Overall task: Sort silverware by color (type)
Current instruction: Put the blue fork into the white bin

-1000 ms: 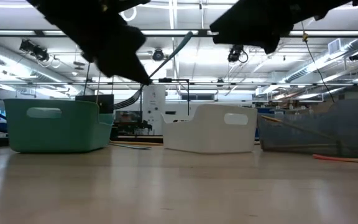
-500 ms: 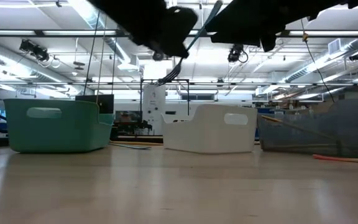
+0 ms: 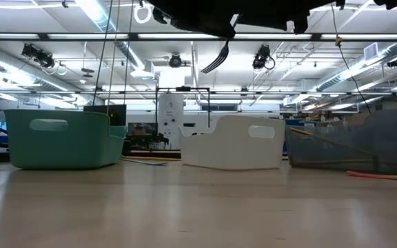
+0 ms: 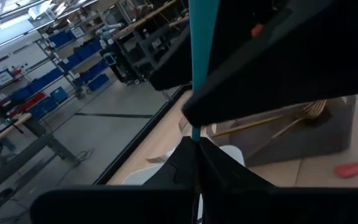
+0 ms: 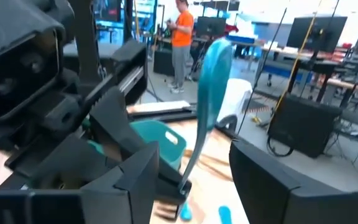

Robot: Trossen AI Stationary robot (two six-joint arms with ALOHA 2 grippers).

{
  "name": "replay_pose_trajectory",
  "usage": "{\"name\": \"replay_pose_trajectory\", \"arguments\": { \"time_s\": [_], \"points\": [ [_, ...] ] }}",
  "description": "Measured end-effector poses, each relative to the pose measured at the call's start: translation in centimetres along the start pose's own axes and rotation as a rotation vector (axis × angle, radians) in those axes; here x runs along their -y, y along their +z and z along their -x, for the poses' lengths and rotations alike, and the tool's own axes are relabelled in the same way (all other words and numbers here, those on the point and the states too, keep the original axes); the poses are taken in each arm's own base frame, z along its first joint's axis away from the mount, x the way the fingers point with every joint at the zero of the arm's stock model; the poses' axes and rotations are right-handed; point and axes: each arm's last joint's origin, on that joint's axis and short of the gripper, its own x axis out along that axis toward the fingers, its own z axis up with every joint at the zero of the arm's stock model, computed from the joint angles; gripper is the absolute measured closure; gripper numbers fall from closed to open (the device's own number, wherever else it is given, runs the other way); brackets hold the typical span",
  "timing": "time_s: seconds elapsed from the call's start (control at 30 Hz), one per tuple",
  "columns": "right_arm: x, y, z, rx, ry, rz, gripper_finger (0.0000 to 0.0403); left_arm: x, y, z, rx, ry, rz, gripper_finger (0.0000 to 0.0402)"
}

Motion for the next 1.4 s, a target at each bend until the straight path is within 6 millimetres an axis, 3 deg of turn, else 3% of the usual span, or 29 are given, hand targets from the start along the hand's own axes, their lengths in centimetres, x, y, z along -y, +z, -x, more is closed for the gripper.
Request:
{"name": "replay_pose_trajectory", "arguments": {
  "time_s": [0.33,0.73,1.1,1.4],
  "points": [
    [0.3,1.4,0.0,0.092,-0.019,0.033,0.0257,-0.2,1.1,0.1,0.060,0.009,0.057,0.0388],
    [0.2,1.2,0.0,0.076,-0.003,0.059,0.0388,-0.4,1.3,-0.2,0.069,0.011,0.025,0.0384],
    [0.1,0.3,-0.1,0.019,-0.001,0.077,0.0395,-0.4,1.5,1.1,0.059,-0.037,-0.028,0.0256],
    [0.6,-1.0,-1.2,-0.062,0.078,0.109,0.0394,-2.2,2.2,4.2,0.000,-0.267,-0.188,0.0257]
  ]
}}
